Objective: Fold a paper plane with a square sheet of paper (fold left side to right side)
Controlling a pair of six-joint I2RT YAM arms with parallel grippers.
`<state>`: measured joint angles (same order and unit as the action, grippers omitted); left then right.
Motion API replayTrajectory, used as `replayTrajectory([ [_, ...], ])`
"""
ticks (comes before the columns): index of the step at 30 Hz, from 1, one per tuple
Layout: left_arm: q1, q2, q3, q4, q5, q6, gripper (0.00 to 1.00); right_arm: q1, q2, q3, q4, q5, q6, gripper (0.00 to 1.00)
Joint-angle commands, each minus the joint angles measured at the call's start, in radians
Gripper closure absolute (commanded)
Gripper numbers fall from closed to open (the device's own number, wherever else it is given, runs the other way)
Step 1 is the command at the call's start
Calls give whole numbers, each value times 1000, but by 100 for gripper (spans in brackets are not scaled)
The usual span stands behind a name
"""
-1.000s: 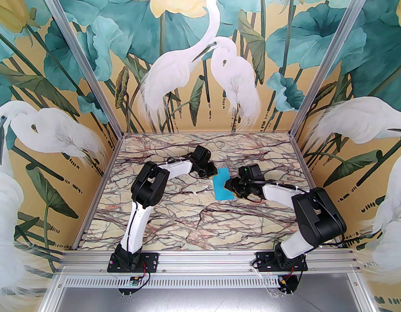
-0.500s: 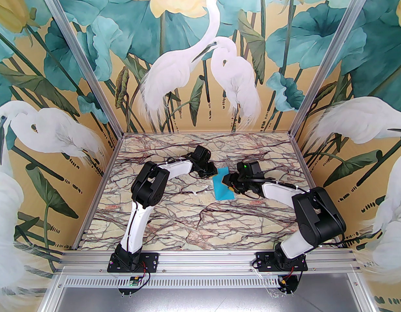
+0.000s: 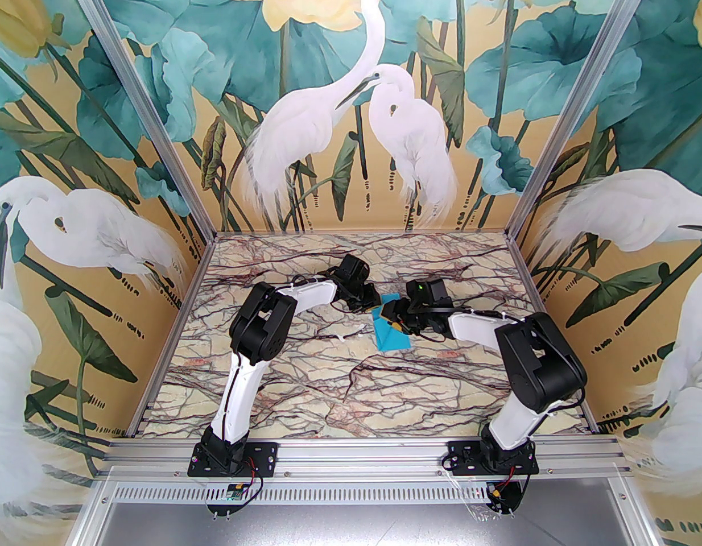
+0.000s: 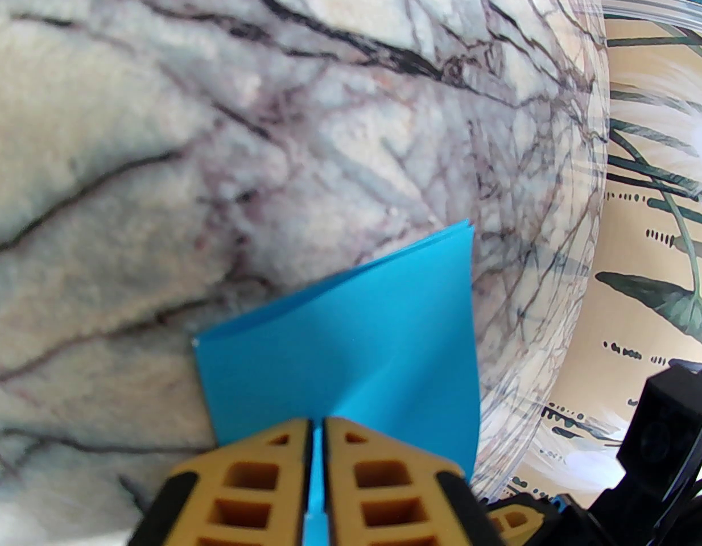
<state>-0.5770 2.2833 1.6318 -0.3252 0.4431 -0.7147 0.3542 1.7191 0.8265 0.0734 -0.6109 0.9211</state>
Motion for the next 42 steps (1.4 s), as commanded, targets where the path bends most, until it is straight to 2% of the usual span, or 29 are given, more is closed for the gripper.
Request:
replayTrajectory([
  [1,-13,19,-13,-103,-12,6,85,5,26,26,12,0,3,54],
  [11,22,-97,-78,1,50,-40,77,5,54,31,-3,24,-17,66],
  [25,18,-341,-412,196,109,-129,70,6,53,36,-34,56,-27,66],
  [42,-33,-391,-583,368,111,-229,71,6,63,49,-34,57,-24,65],
])
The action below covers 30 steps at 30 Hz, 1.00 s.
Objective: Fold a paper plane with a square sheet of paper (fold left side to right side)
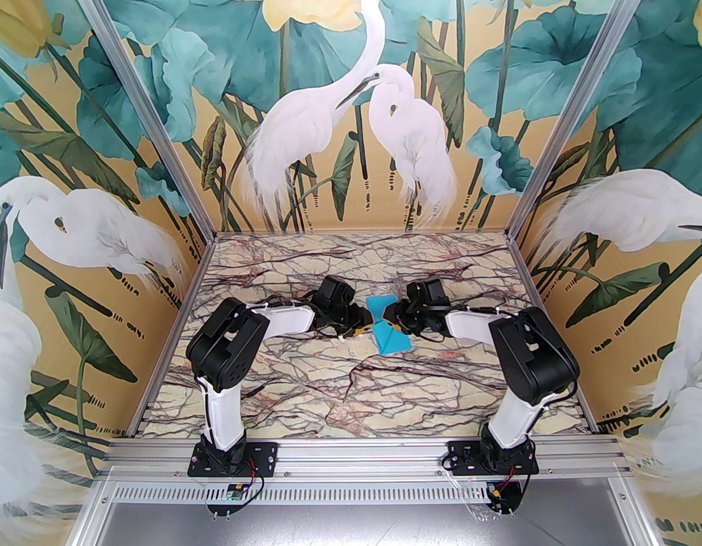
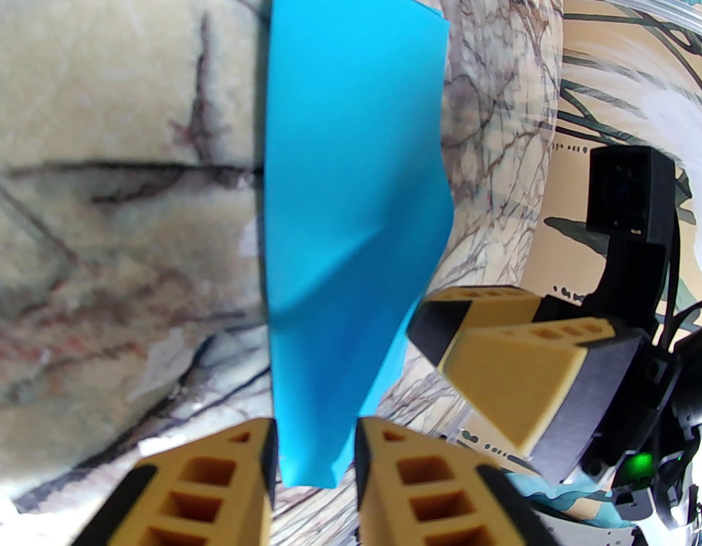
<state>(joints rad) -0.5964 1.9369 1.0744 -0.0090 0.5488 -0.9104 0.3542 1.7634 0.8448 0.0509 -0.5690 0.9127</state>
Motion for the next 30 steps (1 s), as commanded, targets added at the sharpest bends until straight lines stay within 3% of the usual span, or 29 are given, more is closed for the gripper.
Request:
replayTrajectory([
  [1,-15,-46,-32,58,4,-37,71,6,22,32,-10,12,-16,65],
  [16,-27,-50,-48,92,-8,-45,83,9,15,22,0,7,-9,65],
  [24,-26,-24,-16,88,-19,-30,100,10,-17,3,-11,5,-22,64],
  [30,-26,5,6,69,-16,-5,100,12,-60,-16,-37,-6,-47,65],
])
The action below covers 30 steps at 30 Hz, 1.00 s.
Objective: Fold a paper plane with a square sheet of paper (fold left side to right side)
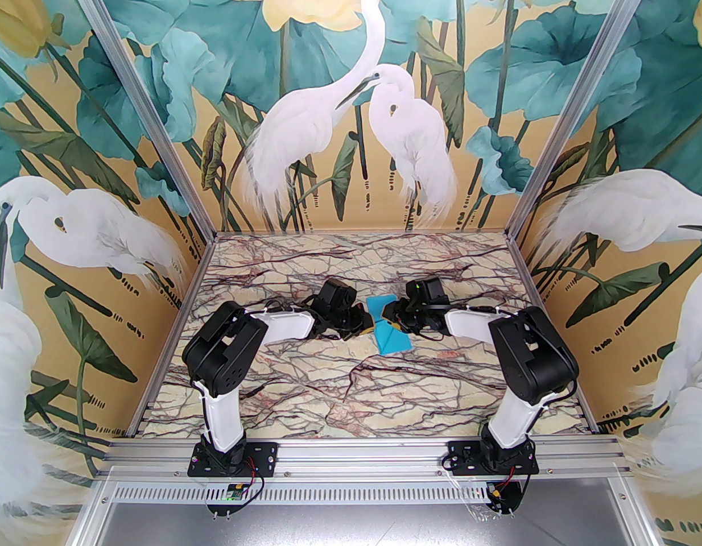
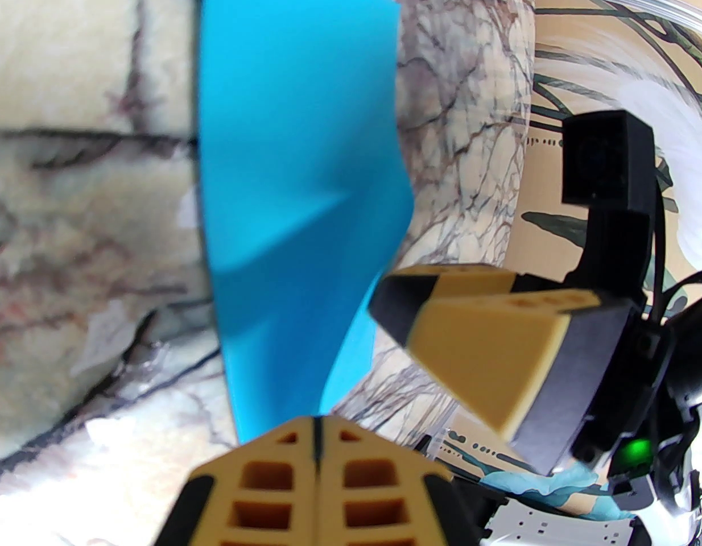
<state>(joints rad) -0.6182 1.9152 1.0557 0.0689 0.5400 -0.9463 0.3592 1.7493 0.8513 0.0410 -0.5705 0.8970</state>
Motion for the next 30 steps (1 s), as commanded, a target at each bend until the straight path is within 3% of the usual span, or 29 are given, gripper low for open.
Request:
replayTrajectory([
  [1,-4,30,27,-17,-11,38,100,9,-53,-28,-28,-8,-35,65],
  [12,-1,68,72,-75,-8,111,97,30,-98,-100,-18,-59,-48,81],
  [19,3,81,90,-97,-8,133,95,50,-70,-103,-16,-76,-54,82],
  [26,2,73,72,-74,-7,126,84,50,-45,-94,-18,-54,-58,82],
  [30,2,73,62,-56,-2,117,84,50,-39,-90,-19,-46,-58,82],
])
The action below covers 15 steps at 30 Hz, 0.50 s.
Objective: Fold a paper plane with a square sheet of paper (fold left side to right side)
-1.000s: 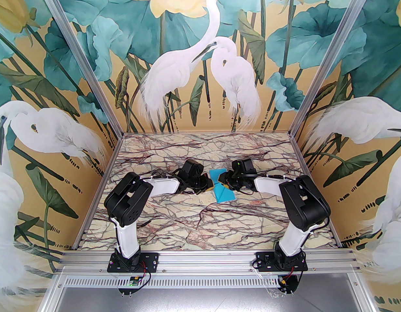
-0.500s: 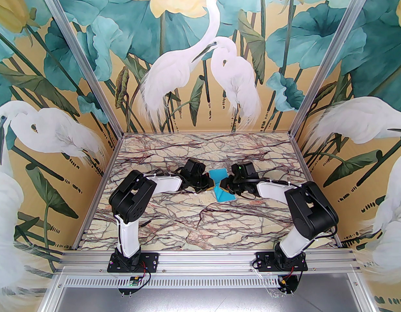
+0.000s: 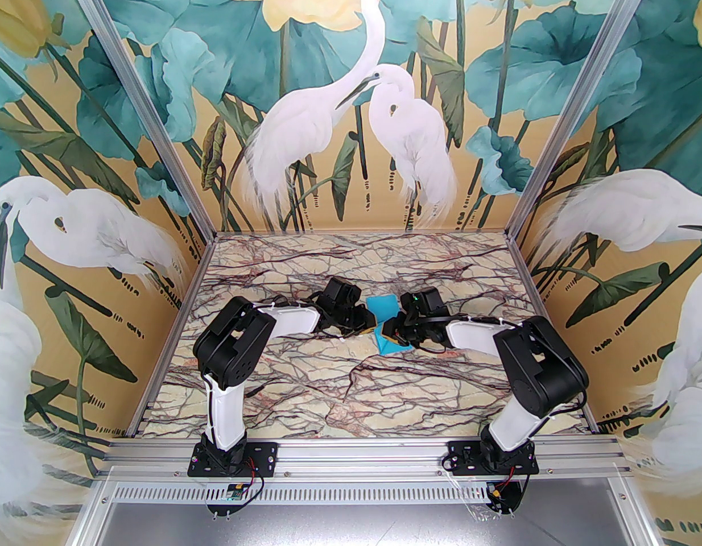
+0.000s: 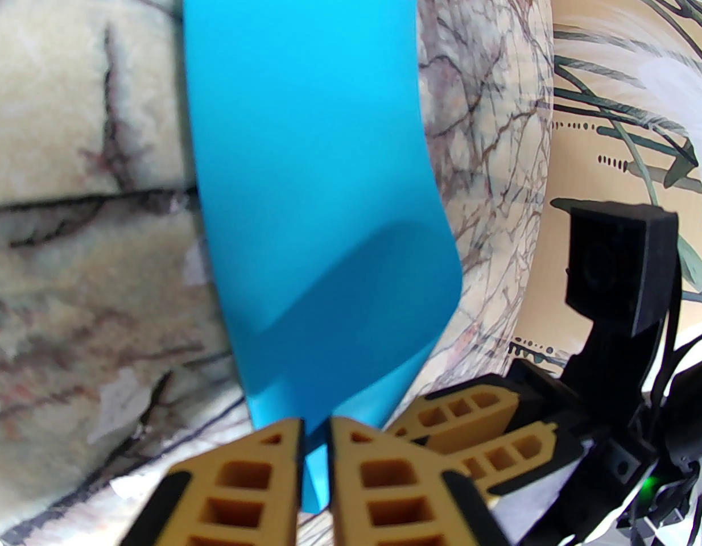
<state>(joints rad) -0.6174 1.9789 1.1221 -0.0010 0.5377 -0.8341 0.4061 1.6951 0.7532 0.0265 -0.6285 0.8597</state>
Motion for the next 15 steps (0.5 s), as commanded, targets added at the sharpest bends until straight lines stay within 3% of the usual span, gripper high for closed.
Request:
replayTrajectory([
  [1,1,9,-5,16,2,4,84,3,16,9,-4,13,-20,82],
  [7,1,9,-8,24,-2,-2,87,4,14,9,-4,18,-19,82],
  [10,2,14,-5,22,-4,0,93,3,12,5,-3,12,-23,82],
  [15,1,26,5,8,-14,18,93,7,1,-10,18,-16,-24,82],
])
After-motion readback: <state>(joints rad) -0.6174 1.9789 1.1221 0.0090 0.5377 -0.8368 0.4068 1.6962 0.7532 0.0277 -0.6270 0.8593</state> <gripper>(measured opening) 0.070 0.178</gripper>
